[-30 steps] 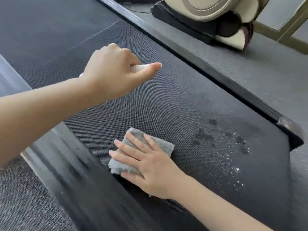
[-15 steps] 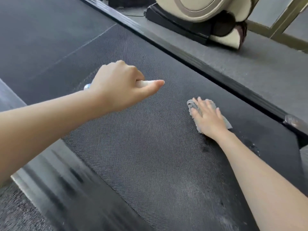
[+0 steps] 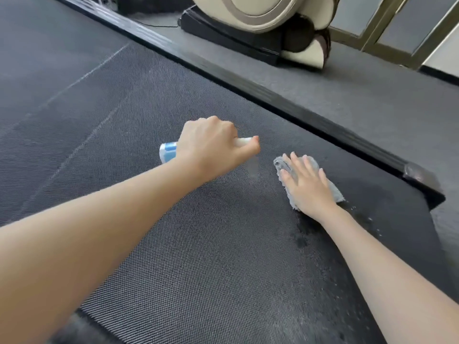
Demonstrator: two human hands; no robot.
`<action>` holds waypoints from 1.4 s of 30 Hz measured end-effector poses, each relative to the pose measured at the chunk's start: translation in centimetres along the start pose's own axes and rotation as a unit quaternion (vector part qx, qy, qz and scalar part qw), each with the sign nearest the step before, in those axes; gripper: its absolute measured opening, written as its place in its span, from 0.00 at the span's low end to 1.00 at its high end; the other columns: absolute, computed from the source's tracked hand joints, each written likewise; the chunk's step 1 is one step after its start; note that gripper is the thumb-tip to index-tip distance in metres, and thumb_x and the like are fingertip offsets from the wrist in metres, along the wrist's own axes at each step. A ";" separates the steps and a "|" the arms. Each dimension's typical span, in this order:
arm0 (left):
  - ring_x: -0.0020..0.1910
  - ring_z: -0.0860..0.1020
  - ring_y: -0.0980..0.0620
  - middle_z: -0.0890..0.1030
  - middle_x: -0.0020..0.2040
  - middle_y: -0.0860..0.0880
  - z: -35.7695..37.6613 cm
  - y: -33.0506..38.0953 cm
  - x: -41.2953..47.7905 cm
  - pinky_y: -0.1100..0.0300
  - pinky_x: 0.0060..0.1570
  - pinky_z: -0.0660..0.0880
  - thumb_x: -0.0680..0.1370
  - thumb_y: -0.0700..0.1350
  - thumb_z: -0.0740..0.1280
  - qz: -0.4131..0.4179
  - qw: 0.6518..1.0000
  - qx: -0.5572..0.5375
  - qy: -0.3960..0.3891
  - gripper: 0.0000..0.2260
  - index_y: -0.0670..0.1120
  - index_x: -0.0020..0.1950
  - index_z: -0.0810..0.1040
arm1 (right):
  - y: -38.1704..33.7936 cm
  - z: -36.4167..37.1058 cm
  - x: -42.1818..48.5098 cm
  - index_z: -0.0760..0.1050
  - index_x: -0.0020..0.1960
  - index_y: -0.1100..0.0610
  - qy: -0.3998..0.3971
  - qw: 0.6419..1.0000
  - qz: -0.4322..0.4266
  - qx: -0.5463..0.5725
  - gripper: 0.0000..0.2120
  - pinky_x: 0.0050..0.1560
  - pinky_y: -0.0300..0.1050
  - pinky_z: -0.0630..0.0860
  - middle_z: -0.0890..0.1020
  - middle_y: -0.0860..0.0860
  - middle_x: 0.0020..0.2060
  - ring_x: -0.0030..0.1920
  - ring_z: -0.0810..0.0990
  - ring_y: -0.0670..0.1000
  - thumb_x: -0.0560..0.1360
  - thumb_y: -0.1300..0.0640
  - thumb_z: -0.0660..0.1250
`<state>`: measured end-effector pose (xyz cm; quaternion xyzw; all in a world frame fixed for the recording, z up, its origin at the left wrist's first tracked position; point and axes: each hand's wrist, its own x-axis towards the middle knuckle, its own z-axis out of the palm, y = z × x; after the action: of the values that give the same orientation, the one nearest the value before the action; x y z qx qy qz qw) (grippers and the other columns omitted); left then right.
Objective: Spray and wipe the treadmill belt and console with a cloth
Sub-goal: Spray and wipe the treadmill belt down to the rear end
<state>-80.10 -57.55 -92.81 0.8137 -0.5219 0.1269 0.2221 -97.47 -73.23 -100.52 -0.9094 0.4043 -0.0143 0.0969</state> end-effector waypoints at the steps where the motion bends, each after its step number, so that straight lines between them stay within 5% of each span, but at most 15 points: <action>1: 0.33 0.71 0.43 0.68 0.26 0.49 0.2 -0.3 0.2 0.57 0.36 0.62 0.75 0.64 0.56 -0.008 1.000 0.002 0.002 0.26 0.45 0.28 0.69 | 0.0 0.0 0.0 0.45 0.77 0.41 0.002 1.000 0.001 0.002 0.25 0.75 0.52 0.36 0.46 0.41 0.77 0.76 0.39 0.43 0.81 0.40 0.41; 16: 0.32 0.71 0.43 0.68 0.25 0.49 0.6 0.5 0.4 0.57 0.35 0.61 0.76 0.65 0.56 -0.009 0.999 -0.027 0.015 0.28 0.45 0.27 0.68 | 0.2 0.2 0.1 0.45 0.77 0.42 0.009 1.000 0.003 -0.005 0.26 0.74 0.51 0.36 0.46 0.41 0.77 0.76 0.39 0.43 0.80 0.40 0.41; 23: 0.31 0.71 0.44 0.67 0.24 0.50 0.1 0.1 -0.7 0.57 0.34 0.61 0.69 0.71 0.46 0.002 0.999 -0.040 0.030 0.31 0.45 0.24 0.63 | -0.5 -0.5 0.7 0.46 0.77 0.41 -0.012 1.000 -0.002 0.002 0.25 0.74 0.53 0.36 0.45 0.41 0.77 0.76 0.38 0.45 0.81 0.40 0.40; 26: 0.31 0.72 0.43 0.67 0.24 0.50 -0.2 -0.7 -1.3 0.57 0.34 0.62 0.67 0.72 0.43 0.010 0.998 -0.043 0.039 0.31 0.46 0.25 0.62 | -5.1 -0.1 0.1 0.48 0.78 0.45 -0.035 0.994 -0.092 -0.057 0.29 0.75 0.58 0.39 0.45 0.45 0.78 0.77 0.38 0.50 0.77 0.42 0.35; 29: 0.31 0.73 0.43 0.69 0.25 0.49 -0.7 -1.6 -1.2 0.57 0.33 0.63 0.68 0.72 0.44 0.018 0.998 -0.039 0.046 0.31 0.46 0.25 0.64 | -11.1 0.7 -4.3 0.57 0.75 0.43 -0.018 0.971 -0.239 0.010 0.29 0.75 0.55 0.40 0.55 0.44 0.77 0.77 0.43 0.49 0.76 0.39 0.40; 33: 0.26 0.69 0.45 0.65 0.22 0.50 -1.2 -2.8 -1.3 0.58 0.31 0.63 0.70 0.70 0.47 0.024 0.996 -0.048 0.065 0.30 0.46 0.24 0.60 | -12.2 0.9 -7.7 0.45 0.76 0.39 -0.062 0.940 -0.336 -0.003 0.27 0.74 0.48 0.33 0.46 0.38 0.76 0.76 0.36 0.42 0.78 0.38 0.42; 37: 0.26 0.68 0.44 0.65 0.22 0.50 -1.1 -3.5 -2.1 0.55 0.32 0.70 0.71 0.71 0.48 0.007 0.997 -0.049 0.063 0.29 0.47 0.24 0.59 | -9.1 0.8 -1.7 0.56 0.74 0.39 -0.013 0.966 -0.256 0.019 0.24 0.76 0.57 0.42 0.55 0.39 0.76 0.77 0.44 0.44 0.79 0.39 0.46; 42: 0.25 0.68 0.46 0.65 0.22 0.51 -1.8 -3.8 -2.9 0.53 0.33 0.74 0.71 0.70 0.49 0.004 0.996 -0.055 0.065 0.29 0.47 0.23 0.58 | -6.2 -0.2 3.8 0.46 0.78 0.45 -0.029 0.996 -0.087 -0.018 0.25 0.76 0.54 0.39 0.46 0.44 0.78 0.77 0.39 0.46 0.82 0.43 0.45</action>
<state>-77.84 -52.99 -93.38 0.7880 -0.5160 0.1522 0.2994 -90.42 -72.01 -99.31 -0.9427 0.3209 0.0108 0.0903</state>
